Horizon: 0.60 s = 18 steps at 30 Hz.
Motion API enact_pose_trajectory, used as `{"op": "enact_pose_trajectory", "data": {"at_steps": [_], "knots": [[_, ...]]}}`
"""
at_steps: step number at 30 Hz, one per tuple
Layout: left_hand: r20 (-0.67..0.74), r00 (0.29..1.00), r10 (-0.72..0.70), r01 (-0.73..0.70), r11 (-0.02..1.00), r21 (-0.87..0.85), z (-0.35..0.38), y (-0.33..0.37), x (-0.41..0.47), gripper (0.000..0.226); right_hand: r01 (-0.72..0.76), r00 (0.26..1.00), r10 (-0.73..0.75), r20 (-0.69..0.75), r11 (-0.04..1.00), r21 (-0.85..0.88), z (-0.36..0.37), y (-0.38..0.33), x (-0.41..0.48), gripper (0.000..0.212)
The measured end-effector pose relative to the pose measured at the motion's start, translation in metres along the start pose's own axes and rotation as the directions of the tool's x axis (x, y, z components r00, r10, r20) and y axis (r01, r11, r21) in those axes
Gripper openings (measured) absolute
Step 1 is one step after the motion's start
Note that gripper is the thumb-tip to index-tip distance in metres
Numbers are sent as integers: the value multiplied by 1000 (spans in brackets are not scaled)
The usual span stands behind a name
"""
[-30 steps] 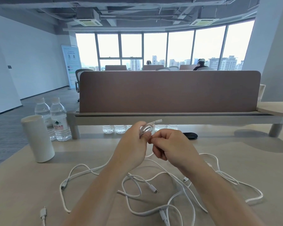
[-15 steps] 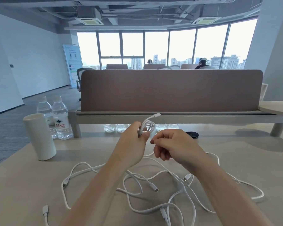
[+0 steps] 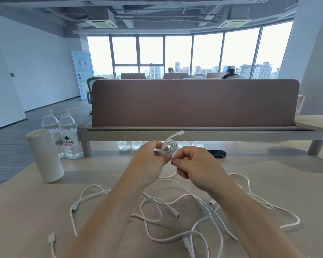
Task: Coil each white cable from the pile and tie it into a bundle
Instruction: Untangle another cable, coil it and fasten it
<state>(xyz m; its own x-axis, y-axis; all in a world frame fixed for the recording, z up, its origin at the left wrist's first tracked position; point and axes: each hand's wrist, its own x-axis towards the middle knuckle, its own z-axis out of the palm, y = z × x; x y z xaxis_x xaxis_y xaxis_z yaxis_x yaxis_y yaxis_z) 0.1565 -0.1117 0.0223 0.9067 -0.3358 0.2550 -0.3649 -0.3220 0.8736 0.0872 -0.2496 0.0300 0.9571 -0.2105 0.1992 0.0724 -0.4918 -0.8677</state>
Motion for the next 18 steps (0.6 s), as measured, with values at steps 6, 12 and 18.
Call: {"op": "enact_pose_trajectory", "data": {"at_steps": [6,12,18], "knots": [[-51,998,35,-29,993,115,-6,-1,0,16,-2,999,1,45,1000,22,-8,-4,-5,14],[37,999,26,-28,999,43,-7,2,-3,8,-29,992,26,124,999,17,-6,-5,-5,12],[79,996,28,-30,999,24,3,3,-3,10,10,997,2,75,988,-152,0,-6,-4,30]]}}
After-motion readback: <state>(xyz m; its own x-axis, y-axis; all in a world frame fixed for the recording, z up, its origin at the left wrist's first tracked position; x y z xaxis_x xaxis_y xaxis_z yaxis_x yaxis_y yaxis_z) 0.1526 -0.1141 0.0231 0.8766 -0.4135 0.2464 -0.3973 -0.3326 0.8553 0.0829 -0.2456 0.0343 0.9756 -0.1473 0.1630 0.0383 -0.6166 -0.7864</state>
